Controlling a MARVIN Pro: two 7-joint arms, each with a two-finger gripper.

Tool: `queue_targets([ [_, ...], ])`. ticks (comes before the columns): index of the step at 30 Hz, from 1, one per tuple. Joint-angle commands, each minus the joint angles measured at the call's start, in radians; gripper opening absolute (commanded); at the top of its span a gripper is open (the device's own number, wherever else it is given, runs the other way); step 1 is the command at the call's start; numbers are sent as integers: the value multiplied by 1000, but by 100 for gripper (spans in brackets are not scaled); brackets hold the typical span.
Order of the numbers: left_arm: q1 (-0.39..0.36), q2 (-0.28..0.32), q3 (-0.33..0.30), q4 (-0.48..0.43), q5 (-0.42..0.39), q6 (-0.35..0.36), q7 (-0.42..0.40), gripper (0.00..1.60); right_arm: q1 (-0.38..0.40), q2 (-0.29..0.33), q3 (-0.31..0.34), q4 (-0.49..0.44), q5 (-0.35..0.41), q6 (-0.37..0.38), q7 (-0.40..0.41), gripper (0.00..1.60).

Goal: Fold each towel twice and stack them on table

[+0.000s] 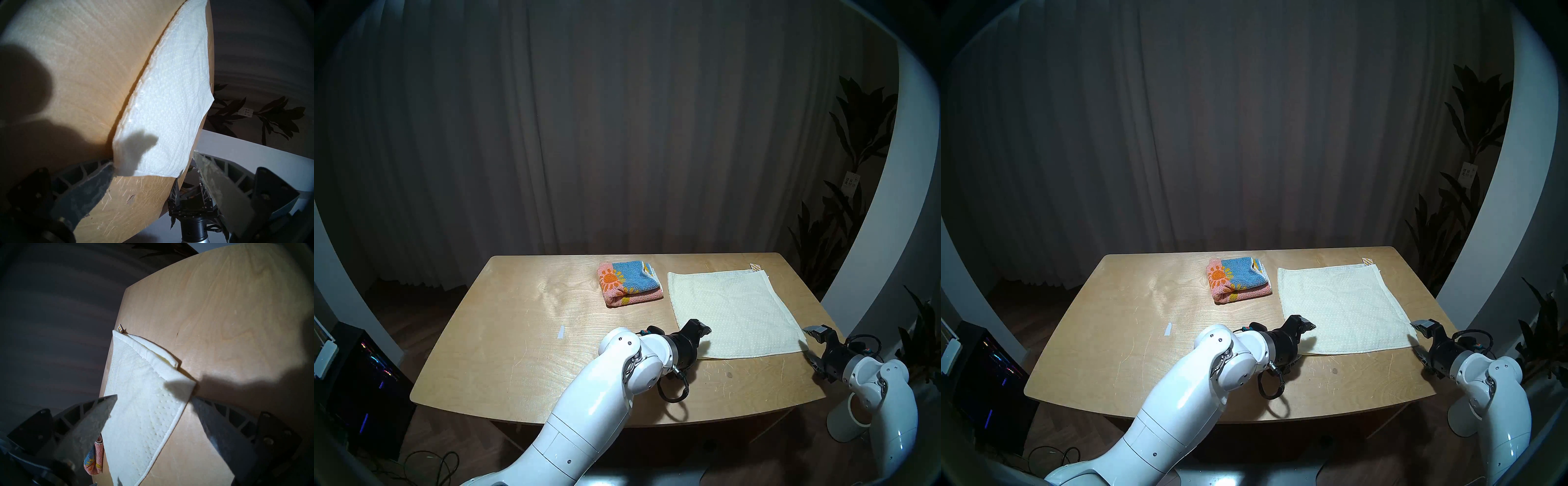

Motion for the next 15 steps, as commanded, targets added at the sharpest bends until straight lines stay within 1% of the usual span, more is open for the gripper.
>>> queue_targets([
  [1,-16,8,-4,36,5,7,0,160,-5,12,14,12,-20,-7,12,160],
  [5,-28,7,-5,54,6,7,-8,160,29,24,-18,41,-48,-13,15,160],
  [15,-67,-5,10,125,18,11,-16,160,91,35,-79,88,-74,-29,10,160],
])
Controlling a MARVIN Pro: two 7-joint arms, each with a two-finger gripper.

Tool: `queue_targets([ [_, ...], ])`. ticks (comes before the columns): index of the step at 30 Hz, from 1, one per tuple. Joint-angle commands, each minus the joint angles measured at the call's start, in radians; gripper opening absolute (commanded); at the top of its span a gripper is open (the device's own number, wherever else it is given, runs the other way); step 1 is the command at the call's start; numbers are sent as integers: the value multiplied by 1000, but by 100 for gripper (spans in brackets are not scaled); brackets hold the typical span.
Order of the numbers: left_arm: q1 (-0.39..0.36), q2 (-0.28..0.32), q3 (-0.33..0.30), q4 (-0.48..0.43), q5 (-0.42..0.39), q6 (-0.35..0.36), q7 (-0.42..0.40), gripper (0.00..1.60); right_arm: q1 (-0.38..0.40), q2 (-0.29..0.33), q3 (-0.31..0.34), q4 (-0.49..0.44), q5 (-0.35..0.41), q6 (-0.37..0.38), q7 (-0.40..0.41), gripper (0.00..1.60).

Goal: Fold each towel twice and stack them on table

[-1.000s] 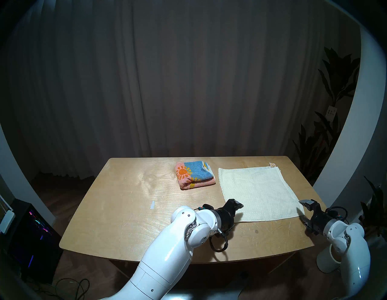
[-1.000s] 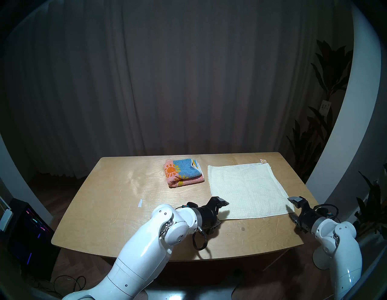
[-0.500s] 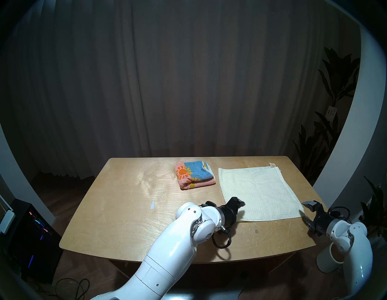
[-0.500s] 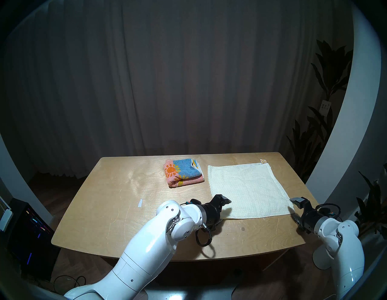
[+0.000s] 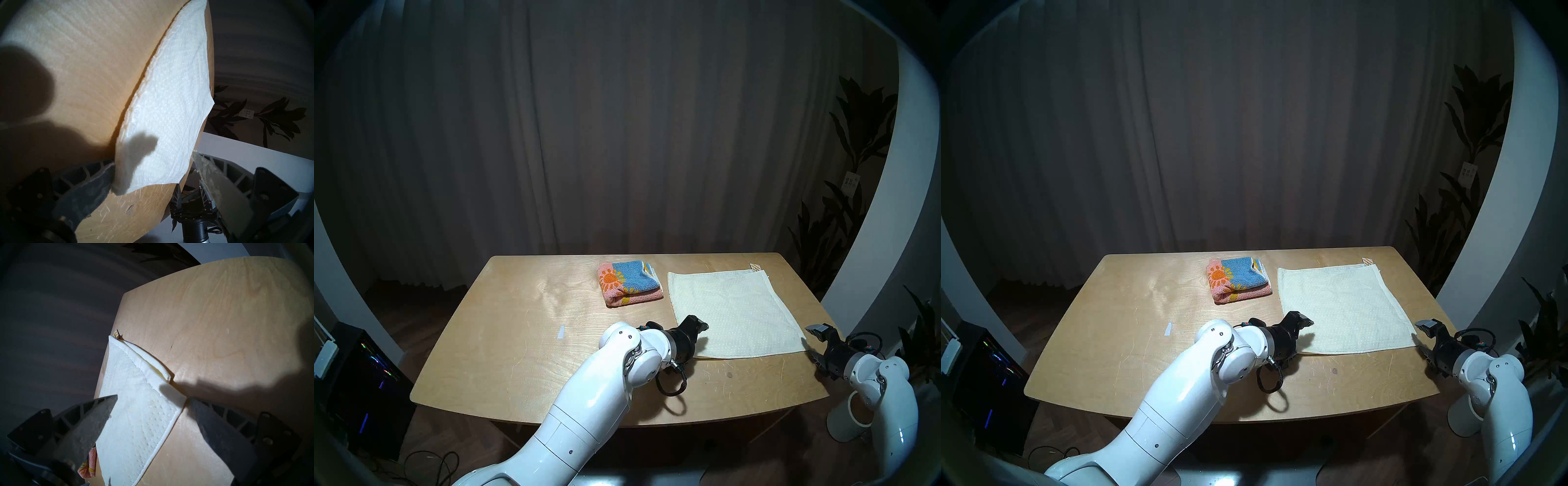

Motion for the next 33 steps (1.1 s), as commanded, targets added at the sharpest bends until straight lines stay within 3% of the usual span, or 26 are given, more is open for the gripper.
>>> queue_targets([
  [1,-24,0,13,73,18,8,-2,160,43,9,-47,39,-23,-9,-14,160],
  [26,-42,7,34,118,29,0,-31,160,132,7,-148,101,-76,-42,4,160],
  [33,-48,8,41,132,28,2,-43,160,123,7,-159,106,-89,-36,15,160],
])
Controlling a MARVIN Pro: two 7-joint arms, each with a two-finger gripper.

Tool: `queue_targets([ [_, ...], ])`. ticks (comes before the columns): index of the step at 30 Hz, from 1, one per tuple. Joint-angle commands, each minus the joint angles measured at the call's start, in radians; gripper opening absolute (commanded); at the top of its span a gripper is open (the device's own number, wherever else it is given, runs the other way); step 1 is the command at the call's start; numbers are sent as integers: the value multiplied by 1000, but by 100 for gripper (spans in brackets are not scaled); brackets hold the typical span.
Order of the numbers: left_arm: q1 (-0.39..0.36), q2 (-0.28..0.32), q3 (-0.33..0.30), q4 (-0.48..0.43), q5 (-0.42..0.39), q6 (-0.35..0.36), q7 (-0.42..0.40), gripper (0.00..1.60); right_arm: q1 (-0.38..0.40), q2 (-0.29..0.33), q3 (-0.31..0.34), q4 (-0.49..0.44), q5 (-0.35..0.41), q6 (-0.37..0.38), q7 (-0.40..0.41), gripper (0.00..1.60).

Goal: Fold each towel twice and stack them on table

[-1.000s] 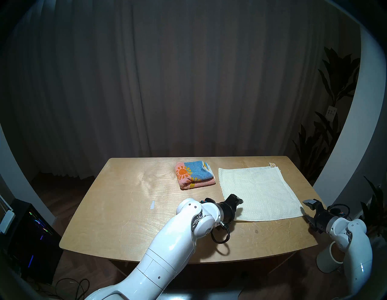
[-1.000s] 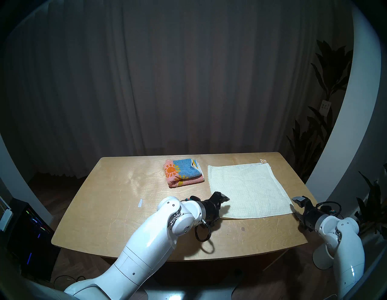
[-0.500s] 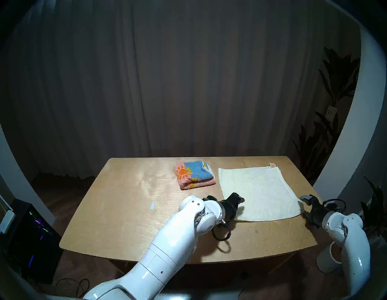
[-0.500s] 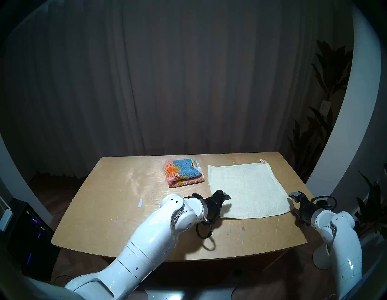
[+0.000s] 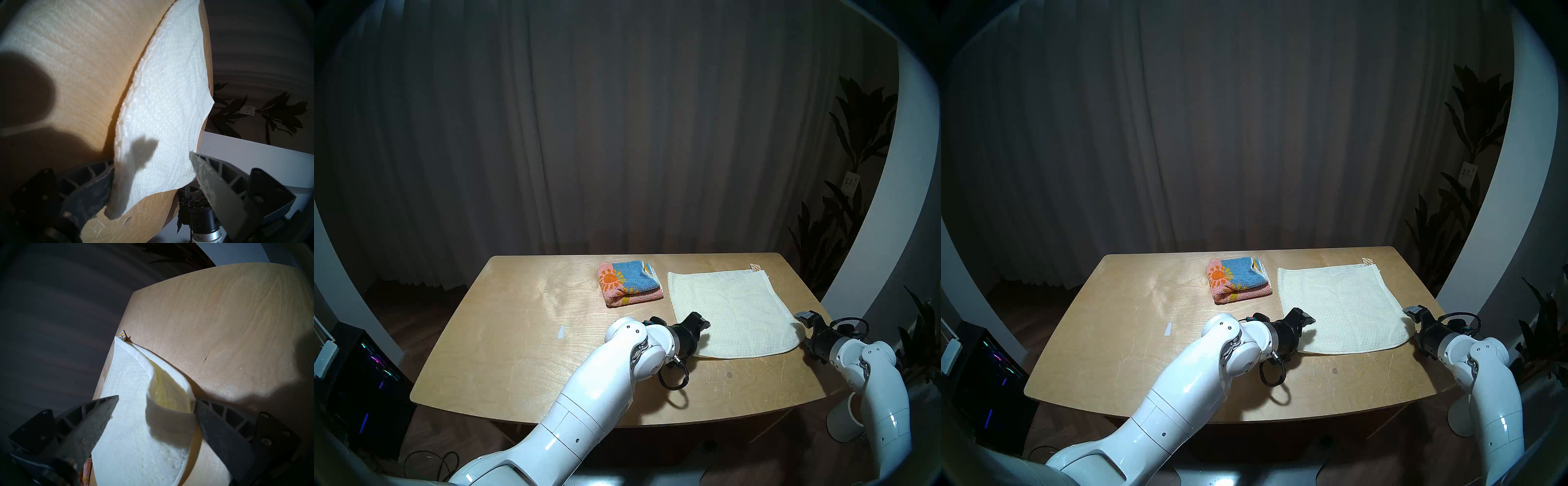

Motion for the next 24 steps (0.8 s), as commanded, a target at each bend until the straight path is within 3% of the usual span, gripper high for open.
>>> queue_targets([
  [1,11,15,6,62,12,-1,-1,160,-33,-16,-38,23,-11,20,10,160],
  [7,1,10,11,78,10,0,-11,157,-60,-12,-31,15,-21,29,20,160],
  [9,-4,9,14,84,9,3,-14,147,-66,-12,-29,14,-24,30,25,158],
  [10,-6,8,15,87,9,3,-14,136,-68,-12,-29,13,-26,30,27,142],
  [11,-9,8,17,89,10,6,-14,132,-70,-10,-30,12,-29,32,29,142],
  [12,-11,7,17,92,9,6,-15,121,-72,-10,-30,11,-30,32,30,132],
  [13,-13,7,18,95,9,7,-15,119,-73,-10,-30,10,-30,34,31,119],
  [14,-14,6,18,97,9,7,-15,98,-74,-10,-30,9,-32,35,34,105],
  [15,-16,6,19,99,9,7,-15,90,-76,-9,-31,7,-34,36,35,80],
  [16,-17,7,19,100,8,7,-15,90,-76,-8,-32,6,-35,38,37,80],
  [19,-18,11,14,95,7,3,-11,72,-76,-9,-32,2,-39,39,39,27],
  [20,-19,13,13,93,7,2,-9,61,-75,-9,-32,1,-40,40,40,0],
  [22,-18,18,8,83,3,1,-3,18,-74,-8,-30,-4,-41,40,44,0],
  [24,-14,26,3,66,-1,0,7,0,-76,-7,-23,-14,-36,46,40,0],
])
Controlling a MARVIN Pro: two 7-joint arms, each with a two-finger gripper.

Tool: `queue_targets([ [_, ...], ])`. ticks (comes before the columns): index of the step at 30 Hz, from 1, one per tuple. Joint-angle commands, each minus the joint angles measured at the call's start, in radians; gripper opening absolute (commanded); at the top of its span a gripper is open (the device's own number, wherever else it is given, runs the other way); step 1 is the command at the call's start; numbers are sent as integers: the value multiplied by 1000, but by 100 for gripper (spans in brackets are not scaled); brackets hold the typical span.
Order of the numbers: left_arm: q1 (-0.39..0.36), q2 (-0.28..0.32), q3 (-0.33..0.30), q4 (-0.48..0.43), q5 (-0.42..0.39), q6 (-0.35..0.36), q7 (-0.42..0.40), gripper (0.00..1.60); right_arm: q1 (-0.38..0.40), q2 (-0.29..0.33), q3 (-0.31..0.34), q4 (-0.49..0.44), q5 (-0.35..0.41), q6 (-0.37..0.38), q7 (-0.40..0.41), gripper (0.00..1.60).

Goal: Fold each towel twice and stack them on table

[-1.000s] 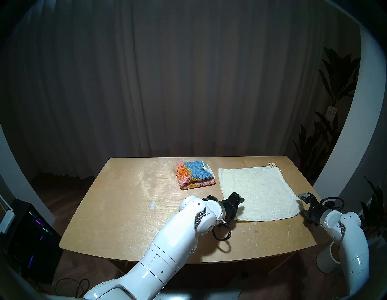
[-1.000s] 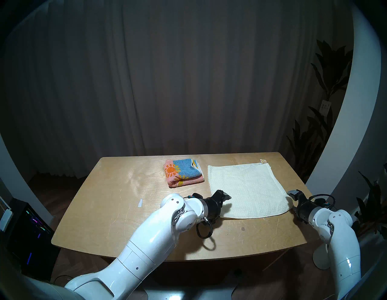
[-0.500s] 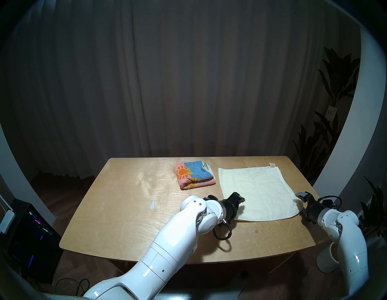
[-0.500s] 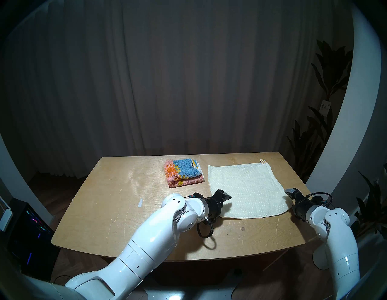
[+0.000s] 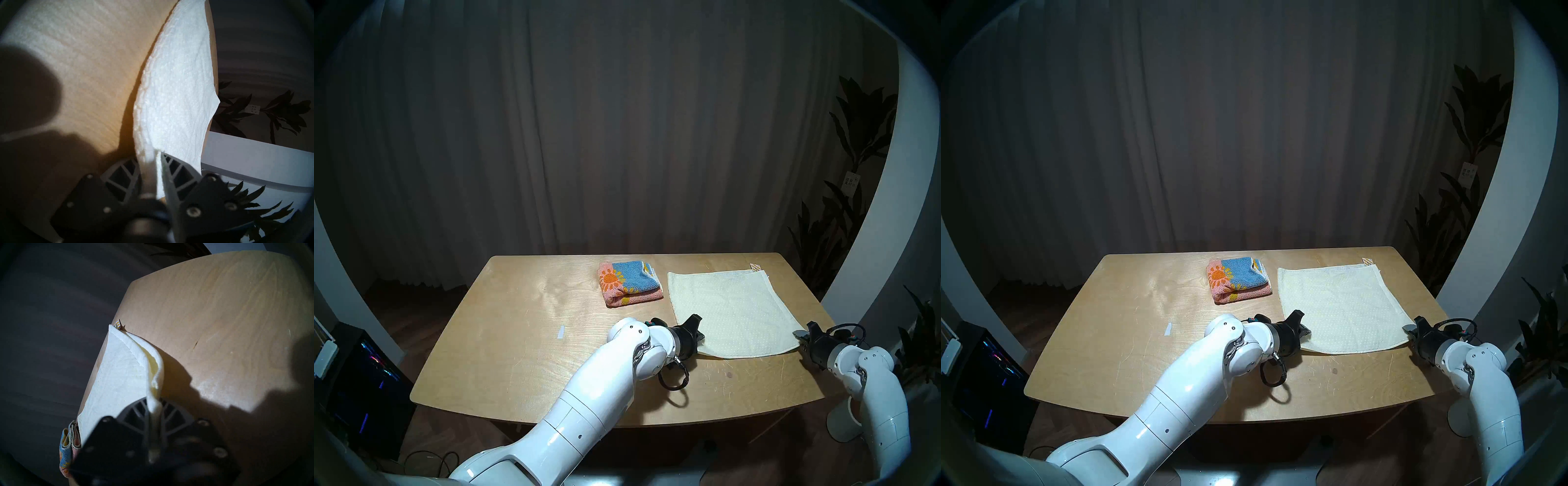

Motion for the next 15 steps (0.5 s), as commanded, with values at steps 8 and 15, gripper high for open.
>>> queue_targets([
  [8,62,82,-69,-131,-34,-14,82,0,-111,-3,59,-102,57,66,-18,0],
  [15,99,126,-99,-237,-74,1,135,0,-149,-4,121,-176,112,110,-43,0],
])
